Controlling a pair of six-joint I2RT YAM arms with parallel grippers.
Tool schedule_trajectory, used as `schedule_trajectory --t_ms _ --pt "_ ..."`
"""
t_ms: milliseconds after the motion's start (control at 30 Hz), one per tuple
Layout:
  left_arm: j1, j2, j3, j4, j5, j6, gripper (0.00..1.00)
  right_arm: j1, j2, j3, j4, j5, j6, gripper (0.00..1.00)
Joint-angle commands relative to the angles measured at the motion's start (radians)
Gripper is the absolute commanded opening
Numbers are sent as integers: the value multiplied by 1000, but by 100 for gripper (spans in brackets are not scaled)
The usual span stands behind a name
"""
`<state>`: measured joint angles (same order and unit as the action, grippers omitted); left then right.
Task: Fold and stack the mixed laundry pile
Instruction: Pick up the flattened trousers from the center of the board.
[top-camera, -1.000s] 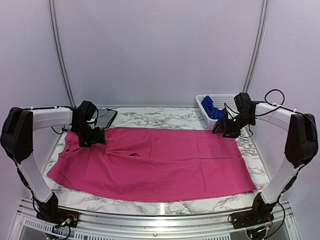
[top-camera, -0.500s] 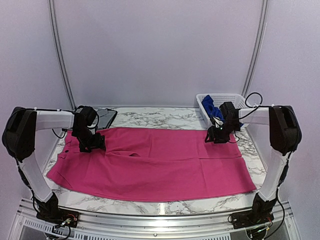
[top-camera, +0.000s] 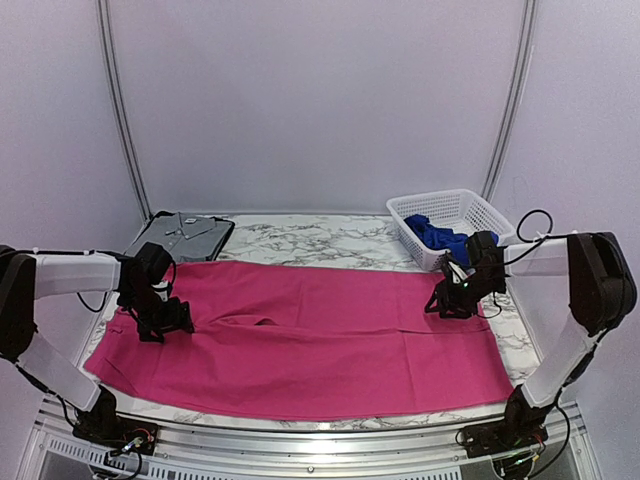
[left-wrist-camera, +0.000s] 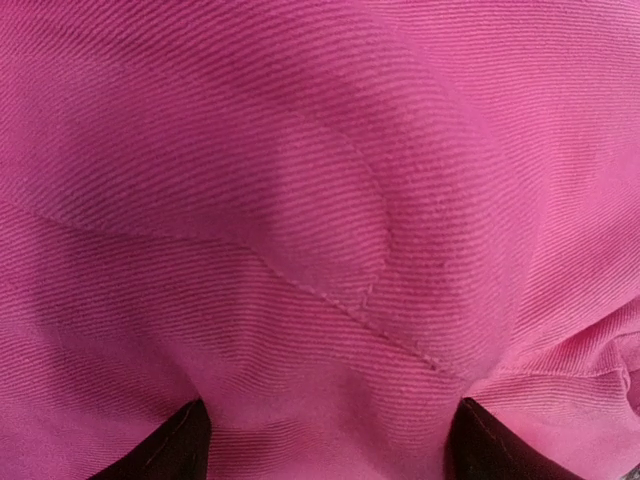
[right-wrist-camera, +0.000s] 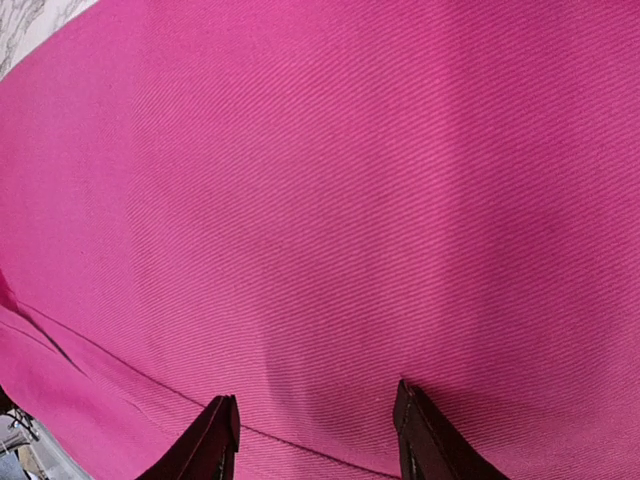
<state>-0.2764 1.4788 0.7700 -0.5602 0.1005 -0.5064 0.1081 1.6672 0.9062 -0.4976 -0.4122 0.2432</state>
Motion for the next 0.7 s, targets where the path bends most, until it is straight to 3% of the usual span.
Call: schedule_trajectory --t_ms 0,200,333,433,667 --pt "2 -24 19 -57 27 -9 85 7 -4 14 -153 -6 0 54" --pt "6 -60 193 -83 -14 50 86 6 -48 232 -200 67 -60 54" --pt "53 0 310 -112 -52 75 86 -12 -54 291 -182 214 -61 49" --pt "110 33 375 -107 -50 82 86 -57 -102 256 -105 275 -12 48" --pt "195 80 447 -107 -11 114 86 -220 -166 88 45 258 65 43"
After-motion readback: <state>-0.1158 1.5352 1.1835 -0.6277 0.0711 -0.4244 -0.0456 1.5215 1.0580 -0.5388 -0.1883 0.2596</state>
